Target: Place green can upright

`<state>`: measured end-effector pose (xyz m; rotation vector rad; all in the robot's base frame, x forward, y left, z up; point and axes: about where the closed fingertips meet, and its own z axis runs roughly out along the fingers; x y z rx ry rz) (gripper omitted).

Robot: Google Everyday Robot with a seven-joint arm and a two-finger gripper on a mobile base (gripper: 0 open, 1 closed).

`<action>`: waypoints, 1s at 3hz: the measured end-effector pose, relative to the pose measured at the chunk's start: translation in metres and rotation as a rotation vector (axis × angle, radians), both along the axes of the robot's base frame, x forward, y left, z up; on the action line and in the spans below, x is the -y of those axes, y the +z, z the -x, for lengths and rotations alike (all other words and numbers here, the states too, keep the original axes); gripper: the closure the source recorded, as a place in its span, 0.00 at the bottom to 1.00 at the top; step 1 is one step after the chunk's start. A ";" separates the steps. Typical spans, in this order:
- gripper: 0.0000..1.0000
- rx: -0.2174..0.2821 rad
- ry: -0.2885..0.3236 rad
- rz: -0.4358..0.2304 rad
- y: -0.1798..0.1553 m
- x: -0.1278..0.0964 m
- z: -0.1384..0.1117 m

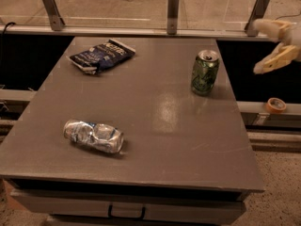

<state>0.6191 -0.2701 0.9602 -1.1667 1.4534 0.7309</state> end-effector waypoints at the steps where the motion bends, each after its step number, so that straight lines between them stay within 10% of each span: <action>1: 0.00 0.085 -0.270 0.109 0.082 0.060 0.022; 2: 0.00 0.138 -0.542 0.154 0.170 0.095 0.074; 3: 0.00 0.202 -0.577 0.159 0.215 0.081 0.094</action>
Offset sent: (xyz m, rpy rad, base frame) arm -0.1822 -0.1296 0.3049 -0.2087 -0.2416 -0.9141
